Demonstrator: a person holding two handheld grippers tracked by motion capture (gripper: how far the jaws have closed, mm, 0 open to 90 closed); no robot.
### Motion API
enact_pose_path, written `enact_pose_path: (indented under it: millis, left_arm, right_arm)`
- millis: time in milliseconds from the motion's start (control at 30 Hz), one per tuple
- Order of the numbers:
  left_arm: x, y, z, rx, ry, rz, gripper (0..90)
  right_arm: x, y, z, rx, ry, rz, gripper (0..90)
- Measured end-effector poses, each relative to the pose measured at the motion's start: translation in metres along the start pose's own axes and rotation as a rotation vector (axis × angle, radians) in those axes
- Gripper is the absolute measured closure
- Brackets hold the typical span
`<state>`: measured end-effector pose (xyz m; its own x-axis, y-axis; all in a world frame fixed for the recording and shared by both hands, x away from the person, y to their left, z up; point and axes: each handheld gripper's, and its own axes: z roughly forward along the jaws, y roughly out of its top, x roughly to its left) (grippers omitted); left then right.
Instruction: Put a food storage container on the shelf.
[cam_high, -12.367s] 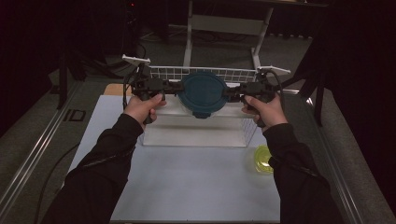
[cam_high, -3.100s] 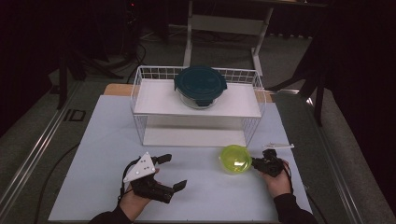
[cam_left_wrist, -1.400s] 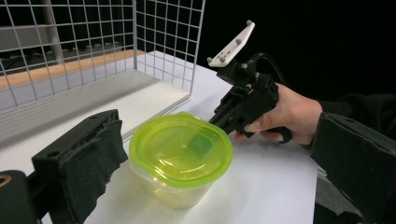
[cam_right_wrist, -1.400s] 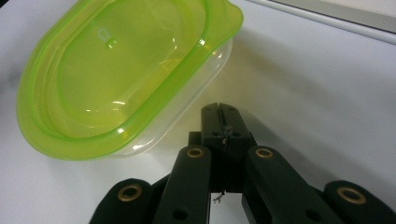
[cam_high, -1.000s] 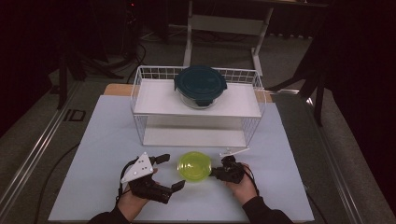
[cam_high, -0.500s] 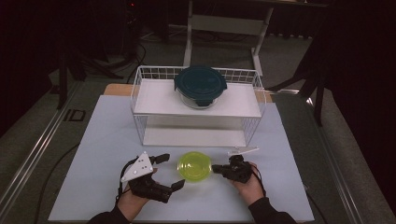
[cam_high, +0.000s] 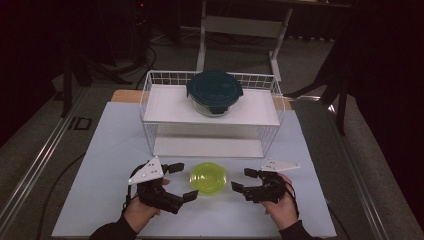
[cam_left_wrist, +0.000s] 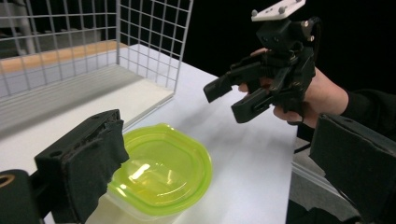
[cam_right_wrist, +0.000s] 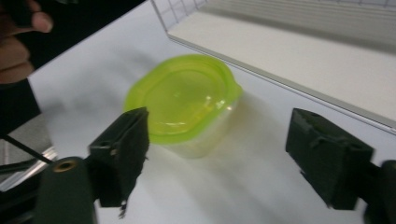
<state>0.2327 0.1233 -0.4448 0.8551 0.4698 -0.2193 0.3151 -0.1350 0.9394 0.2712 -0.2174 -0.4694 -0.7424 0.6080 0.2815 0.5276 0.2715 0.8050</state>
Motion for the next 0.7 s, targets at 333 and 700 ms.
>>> enact_pose_path:
  millis: [333, 700]
  left_arm:
    - [0.021, 0.004, 0.006, 0.096, -0.003, -0.126, 0.2]
    - [0.052, -0.015, 0.022, 0.195, 0.009, -0.335, 0.4]
  right_arm:
    - [0.007, 0.011, -0.004, -0.014, 0.002, 0.028, 17.7]
    - [-0.009, 0.015, 0.024, 0.067, 0.022, 0.275, 14.1]
